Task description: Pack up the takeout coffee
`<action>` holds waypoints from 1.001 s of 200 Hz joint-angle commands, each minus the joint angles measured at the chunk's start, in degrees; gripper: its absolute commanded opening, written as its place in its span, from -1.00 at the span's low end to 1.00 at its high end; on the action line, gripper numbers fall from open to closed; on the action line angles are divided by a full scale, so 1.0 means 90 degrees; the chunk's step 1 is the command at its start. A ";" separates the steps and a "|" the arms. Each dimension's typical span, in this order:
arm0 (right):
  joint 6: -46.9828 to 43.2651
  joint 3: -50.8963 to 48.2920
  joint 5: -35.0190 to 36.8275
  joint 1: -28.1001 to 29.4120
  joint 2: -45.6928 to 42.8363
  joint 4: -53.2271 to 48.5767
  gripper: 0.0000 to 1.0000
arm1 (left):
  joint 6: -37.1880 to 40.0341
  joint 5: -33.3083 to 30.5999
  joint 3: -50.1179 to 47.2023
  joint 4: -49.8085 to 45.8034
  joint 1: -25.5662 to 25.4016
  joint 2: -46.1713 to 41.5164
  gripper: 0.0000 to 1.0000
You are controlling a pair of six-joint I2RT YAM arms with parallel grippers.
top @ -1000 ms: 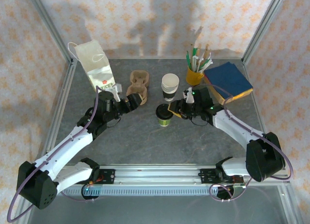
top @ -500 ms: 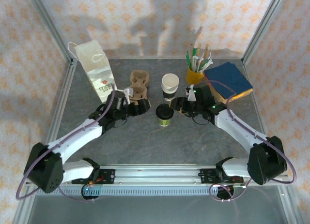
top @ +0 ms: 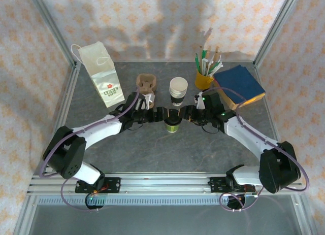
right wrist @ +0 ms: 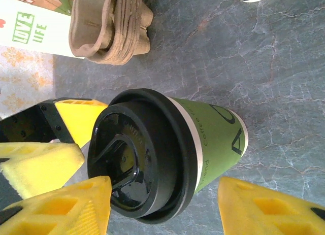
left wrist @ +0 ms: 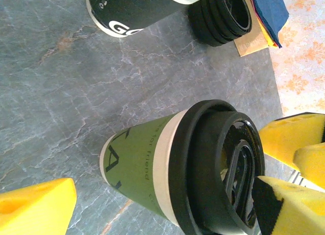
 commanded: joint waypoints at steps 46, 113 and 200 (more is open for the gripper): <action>-0.0238 -0.0068 -0.0083 -0.0040 0.0407 0.0323 0.12 | 0.0168 0.0132 0.0269 0.0195 -0.0036 0.0400 0.73; -0.0407 -0.0259 0.0195 -0.0040 0.0661 0.0137 0.11 | 0.0013 0.0040 -0.0138 0.0324 0.0013 0.0594 0.60; 0.0114 -0.1189 0.0208 -0.0109 0.0844 0.0697 0.08 | -0.0149 0.0001 -0.0997 0.0584 0.0182 0.0535 0.48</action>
